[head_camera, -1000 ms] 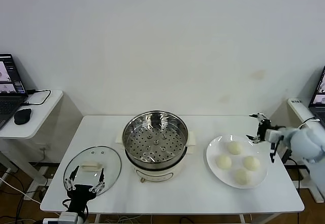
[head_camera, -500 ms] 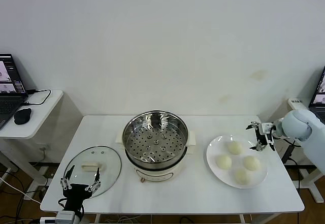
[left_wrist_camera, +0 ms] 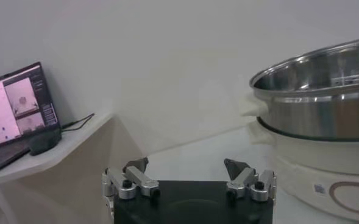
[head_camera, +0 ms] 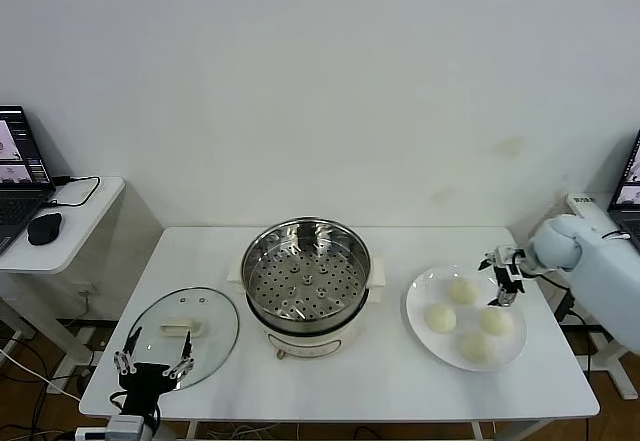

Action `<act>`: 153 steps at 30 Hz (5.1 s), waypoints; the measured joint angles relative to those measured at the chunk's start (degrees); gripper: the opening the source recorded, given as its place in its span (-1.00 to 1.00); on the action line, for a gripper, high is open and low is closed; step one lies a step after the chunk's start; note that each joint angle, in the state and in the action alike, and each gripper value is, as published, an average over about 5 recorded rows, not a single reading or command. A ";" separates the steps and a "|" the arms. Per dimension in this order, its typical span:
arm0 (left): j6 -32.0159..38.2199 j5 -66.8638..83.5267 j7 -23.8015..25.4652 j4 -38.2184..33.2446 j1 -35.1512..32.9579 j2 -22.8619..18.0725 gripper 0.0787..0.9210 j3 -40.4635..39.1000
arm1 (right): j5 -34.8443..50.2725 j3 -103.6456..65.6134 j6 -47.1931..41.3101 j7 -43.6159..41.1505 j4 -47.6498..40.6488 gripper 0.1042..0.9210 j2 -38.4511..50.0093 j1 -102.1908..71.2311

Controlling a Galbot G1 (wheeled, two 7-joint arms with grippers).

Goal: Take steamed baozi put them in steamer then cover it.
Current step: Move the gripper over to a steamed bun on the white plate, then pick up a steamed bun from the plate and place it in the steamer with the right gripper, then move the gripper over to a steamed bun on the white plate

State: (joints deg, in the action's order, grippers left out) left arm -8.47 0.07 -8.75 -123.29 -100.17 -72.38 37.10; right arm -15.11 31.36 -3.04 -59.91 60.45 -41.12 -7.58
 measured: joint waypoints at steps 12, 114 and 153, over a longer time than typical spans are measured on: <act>0.19 -0.03 0.03 0.40 0.01 -0.15 0.77 0.00 | -1.50 0.72 -0.17 0.22 -5.58 0.76 -4.92 0.72; 0.40 3.26 -0.59 -1.62 0.16 0.27 0.77 4.55 | 4.00 41.14 27.59 8.85 -6.90 0.22 -39.18 33.30; 0.15 4.34 -0.40 -2.38 0.88 2.68 0.77 4.43 | 26.77 45.84 -10.17 3.18 28.71 0.76 -3.10 48.36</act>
State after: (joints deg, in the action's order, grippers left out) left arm -8.32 4.41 -9.15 -125.68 -99.29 -69.69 41.53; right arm 11.66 77.20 -13.21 -56.74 89.16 -44.22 40.77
